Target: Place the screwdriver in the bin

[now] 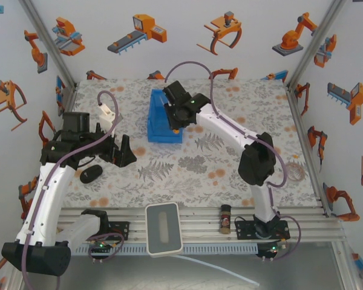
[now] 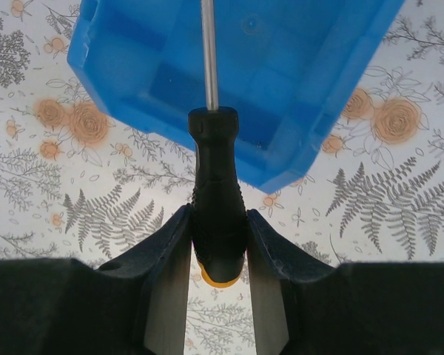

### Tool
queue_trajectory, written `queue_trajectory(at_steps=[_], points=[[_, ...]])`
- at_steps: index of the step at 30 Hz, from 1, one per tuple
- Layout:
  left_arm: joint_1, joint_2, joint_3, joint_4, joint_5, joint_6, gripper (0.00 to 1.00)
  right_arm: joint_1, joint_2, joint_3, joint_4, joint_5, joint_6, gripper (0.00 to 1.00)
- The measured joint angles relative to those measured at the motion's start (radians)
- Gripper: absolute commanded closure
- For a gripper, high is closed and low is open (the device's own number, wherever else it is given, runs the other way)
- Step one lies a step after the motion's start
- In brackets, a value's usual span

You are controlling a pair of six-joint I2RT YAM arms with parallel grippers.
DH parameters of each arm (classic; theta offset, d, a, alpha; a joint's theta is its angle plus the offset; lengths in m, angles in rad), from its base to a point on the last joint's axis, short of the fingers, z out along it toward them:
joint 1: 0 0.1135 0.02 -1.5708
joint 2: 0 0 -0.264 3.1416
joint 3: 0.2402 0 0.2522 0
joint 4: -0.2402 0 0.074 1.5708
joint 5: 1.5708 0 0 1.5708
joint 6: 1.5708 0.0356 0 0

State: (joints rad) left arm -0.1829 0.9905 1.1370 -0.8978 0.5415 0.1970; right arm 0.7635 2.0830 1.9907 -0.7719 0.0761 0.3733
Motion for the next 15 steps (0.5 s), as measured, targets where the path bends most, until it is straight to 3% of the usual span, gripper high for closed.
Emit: queue_trajectory(at_steps=[15], points=[[0.000,-0.008,-0.002,0.003,0.007,0.000,0.03,-0.001,0.227,0.196,-0.002,-0.008,-0.011,0.88]])
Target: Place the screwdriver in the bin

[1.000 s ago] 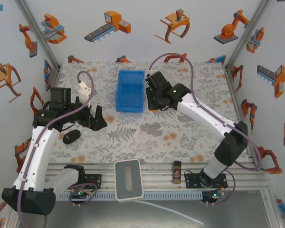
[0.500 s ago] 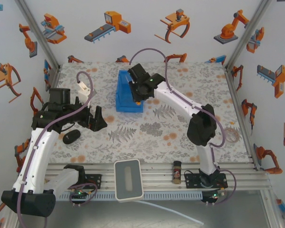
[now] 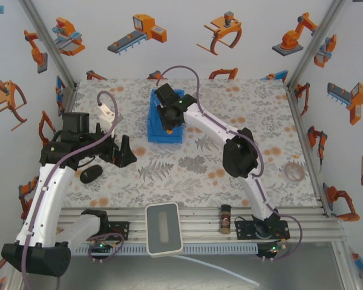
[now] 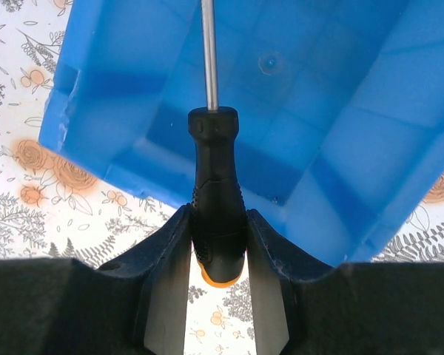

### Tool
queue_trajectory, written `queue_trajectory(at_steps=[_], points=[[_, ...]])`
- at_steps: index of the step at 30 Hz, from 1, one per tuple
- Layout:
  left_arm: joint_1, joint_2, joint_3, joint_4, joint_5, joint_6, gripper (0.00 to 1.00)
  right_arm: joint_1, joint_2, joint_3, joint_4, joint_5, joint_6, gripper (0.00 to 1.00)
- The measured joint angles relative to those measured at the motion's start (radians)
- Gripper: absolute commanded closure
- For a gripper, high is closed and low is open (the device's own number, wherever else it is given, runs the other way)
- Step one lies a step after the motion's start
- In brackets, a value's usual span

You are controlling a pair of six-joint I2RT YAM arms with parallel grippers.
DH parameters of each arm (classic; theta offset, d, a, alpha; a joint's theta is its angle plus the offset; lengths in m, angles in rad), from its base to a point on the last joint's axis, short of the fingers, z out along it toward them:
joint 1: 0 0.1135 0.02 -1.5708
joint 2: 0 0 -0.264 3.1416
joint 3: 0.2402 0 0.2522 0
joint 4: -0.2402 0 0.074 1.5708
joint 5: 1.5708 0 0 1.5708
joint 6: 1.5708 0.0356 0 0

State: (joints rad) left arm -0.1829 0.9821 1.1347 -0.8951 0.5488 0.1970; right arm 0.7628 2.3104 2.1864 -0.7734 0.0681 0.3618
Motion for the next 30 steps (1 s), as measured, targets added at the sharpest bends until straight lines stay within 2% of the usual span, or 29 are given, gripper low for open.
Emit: queue_trajectory(at_steps=[20,30], points=[[0.000,-0.002,-0.005,0.013,0.019,-0.001,0.03,-0.015,0.145,0.076,-0.005,0.022,0.005,0.87],[0.000,-0.002,-0.005,0.013,0.021,-0.008,0.03,-0.018,0.152,0.087,-0.007,0.012,0.008,0.86]])
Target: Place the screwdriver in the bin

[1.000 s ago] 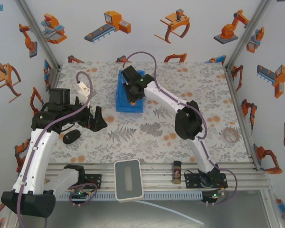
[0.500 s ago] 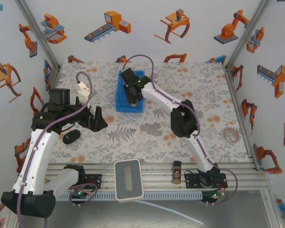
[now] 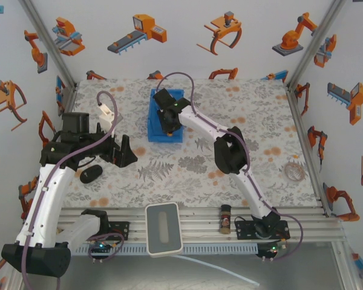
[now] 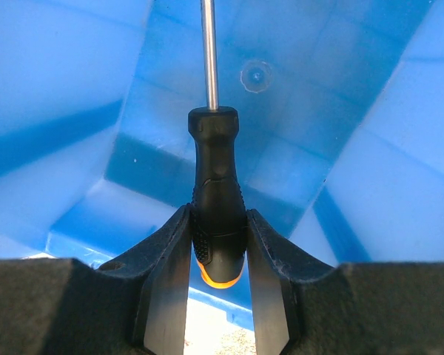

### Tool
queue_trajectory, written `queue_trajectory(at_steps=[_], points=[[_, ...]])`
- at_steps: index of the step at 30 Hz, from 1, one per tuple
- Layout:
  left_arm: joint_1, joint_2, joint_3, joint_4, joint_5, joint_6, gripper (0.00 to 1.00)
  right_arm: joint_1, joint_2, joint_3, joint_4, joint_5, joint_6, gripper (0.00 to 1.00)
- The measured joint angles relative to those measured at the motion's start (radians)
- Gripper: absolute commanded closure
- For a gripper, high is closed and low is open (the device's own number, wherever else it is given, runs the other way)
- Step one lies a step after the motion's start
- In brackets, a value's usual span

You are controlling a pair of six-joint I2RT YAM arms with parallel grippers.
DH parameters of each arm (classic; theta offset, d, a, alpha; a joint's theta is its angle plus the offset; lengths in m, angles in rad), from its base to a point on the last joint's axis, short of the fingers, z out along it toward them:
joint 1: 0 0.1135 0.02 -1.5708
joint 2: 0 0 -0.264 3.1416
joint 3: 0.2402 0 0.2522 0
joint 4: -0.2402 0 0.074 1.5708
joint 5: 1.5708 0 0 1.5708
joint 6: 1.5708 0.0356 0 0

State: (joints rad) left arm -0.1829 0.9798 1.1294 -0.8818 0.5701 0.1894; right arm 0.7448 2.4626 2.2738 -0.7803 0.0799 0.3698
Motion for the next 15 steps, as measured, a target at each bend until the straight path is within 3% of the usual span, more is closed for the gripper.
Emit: queue_trajectory(at_steps=[9,15], points=[[0.000,0.000,0.000,0.007,0.003,0.000,0.03,-0.001,0.000,0.003,0.000,-0.002,0.000,0.85],[0.000,0.000,0.000,0.007,0.003,0.000,0.03,-0.002,0.000,0.017,0.000,-0.009,0.000,0.75]])
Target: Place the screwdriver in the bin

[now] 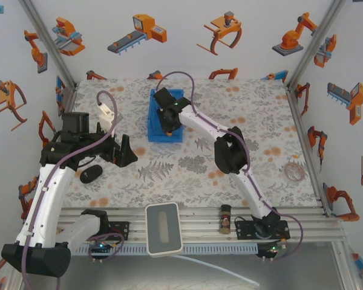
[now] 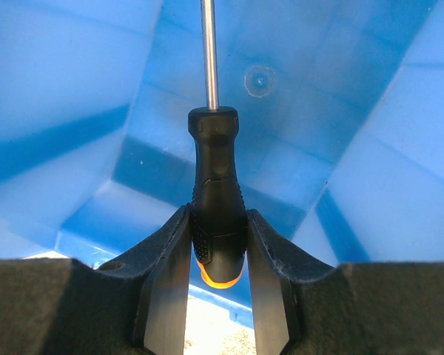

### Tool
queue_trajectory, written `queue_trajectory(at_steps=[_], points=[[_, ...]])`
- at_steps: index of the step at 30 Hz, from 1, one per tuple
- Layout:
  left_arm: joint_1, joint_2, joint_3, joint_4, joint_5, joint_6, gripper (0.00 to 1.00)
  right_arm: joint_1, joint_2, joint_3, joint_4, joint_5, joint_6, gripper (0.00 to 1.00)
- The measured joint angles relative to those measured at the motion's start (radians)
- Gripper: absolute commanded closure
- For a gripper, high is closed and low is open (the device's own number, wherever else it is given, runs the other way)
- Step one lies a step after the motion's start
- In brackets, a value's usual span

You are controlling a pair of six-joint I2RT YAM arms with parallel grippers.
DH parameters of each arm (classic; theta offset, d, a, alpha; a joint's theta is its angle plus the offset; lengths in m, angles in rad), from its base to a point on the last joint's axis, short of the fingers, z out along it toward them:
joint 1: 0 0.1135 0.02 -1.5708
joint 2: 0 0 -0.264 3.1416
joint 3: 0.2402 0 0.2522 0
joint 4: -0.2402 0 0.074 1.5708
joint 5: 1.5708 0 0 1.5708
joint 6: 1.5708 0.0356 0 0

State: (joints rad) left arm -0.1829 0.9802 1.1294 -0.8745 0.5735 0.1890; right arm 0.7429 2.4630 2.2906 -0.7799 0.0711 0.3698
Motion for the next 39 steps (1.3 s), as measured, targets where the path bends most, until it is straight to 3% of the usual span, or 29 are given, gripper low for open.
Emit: queue_trajectory(at_steps=[39], points=[[0.000,-0.010,-0.012,0.014,0.000,0.000,0.03,0.000,0.101,0.095,0.004,-0.037,0.056,0.55]])
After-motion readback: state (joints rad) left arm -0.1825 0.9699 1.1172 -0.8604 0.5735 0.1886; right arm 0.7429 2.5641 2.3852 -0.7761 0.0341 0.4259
